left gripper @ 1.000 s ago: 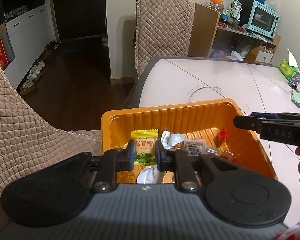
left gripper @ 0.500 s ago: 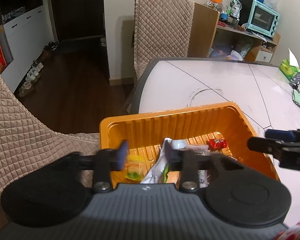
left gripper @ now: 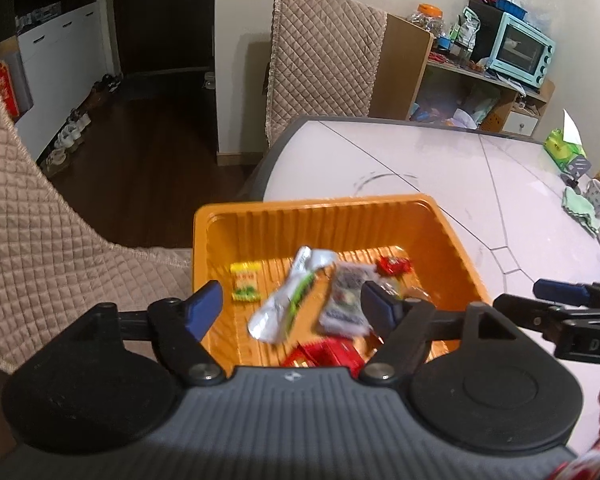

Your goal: Organize snacks

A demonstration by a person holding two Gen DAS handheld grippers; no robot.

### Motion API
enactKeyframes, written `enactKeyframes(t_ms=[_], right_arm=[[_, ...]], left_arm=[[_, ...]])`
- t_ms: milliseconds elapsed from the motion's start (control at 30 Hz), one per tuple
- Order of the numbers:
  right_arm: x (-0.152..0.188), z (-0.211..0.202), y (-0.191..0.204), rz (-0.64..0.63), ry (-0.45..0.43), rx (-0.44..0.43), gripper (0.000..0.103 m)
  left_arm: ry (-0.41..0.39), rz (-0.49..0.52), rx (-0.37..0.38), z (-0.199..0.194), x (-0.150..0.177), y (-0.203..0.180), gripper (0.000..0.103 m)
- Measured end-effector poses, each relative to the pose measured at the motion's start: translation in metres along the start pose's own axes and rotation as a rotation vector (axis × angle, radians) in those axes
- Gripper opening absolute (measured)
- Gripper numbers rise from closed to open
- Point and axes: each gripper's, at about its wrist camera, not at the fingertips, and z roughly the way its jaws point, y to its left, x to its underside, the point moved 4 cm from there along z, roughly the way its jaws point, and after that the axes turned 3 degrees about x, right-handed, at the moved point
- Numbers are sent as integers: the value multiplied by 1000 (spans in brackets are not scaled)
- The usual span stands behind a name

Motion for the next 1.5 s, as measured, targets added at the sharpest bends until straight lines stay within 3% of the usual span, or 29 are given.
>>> enactKeyframes(t_ms=[433, 933, 1500], right_arm=[[47, -72, -38, -7, 77, 0, 85], [97, -155, -83, -74, 120, -17, 85], [121, -195, -117, -53, 128, -17, 85]], left_arm=[[50, -29, -3, -66, 66, -80, 79], [91, -64, -8, -102, 135, -174, 79], [104, -13, -8, -112, 158, -219, 79]])
